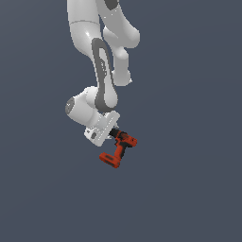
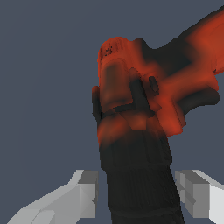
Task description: Pick up the object and move it to a goal position.
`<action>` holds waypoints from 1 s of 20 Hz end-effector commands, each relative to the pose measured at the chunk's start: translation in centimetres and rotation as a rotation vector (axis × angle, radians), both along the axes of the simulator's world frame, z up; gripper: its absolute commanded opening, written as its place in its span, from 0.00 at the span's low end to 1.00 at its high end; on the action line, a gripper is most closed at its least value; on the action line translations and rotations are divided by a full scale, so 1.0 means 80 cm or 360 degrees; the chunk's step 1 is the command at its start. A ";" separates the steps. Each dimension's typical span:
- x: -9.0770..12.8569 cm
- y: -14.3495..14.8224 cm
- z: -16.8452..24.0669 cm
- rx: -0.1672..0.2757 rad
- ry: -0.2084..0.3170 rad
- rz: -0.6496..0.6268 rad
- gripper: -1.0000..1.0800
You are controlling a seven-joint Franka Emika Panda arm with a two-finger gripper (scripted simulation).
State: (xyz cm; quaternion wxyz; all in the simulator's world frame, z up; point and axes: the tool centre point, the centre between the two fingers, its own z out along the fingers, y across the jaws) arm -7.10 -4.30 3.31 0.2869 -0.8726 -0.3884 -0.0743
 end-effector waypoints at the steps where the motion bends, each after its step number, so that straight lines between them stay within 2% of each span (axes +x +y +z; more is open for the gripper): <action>1: -0.004 0.007 -0.005 0.0009 0.0013 0.0009 0.00; 5: 0.000 0.004 0.003 0.0000 0.0000 0.0000 0.00; 10: -0.001 0.026 0.020 0.0000 0.0002 0.0002 0.00; 15: -0.001 0.072 0.054 0.0001 0.0005 0.0005 0.00; 20: -0.001 0.137 0.102 0.0003 0.0009 0.0008 0.00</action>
